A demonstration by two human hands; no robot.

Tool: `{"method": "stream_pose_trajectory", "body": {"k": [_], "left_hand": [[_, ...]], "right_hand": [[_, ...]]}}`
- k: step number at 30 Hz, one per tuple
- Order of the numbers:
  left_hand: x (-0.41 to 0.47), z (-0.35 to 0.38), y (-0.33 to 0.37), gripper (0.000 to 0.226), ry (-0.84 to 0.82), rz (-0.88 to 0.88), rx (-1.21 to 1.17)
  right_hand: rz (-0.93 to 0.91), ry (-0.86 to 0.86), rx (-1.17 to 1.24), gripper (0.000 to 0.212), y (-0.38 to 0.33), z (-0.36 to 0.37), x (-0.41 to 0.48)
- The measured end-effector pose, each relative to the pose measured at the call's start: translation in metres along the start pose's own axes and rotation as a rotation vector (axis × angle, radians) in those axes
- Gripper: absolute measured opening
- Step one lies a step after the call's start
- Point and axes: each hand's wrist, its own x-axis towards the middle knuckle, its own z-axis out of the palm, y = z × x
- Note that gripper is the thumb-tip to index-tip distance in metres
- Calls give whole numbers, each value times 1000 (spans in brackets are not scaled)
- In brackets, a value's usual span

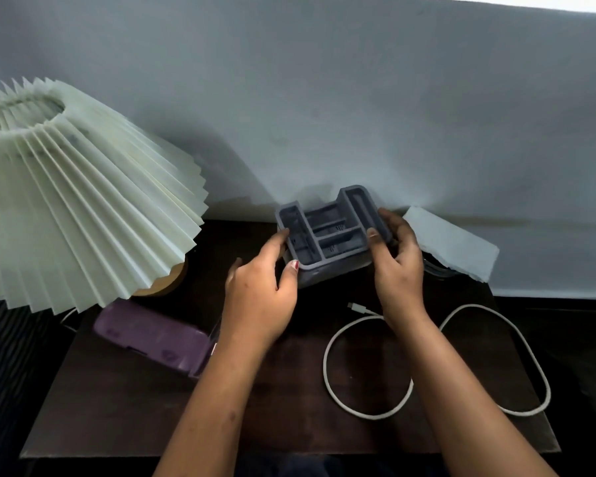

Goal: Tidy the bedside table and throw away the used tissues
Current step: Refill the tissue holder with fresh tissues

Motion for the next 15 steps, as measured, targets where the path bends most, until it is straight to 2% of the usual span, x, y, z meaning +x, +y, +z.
{"method": "stream_pose_trajectory", "body": {"k": [4, 8, 11, 15], "left_hand": [[-3, 5, 5, 39, 1, 50, 138], [-10, 19, 16, 37, -11, 215, 385], [-14, 27, 23, 41, -16, 294, 385], [-10, 22, 17, 40, 24, 290, 323]], "right_hand": [[-39, -14, -146, 15, -2, -6, 2], [-84, -27, -354, 19, -7, -4, 0], [-120, -52, -561, 22, -16, 6, -11], [-161, -48, -763, 30, -35, 14, -25]]}}
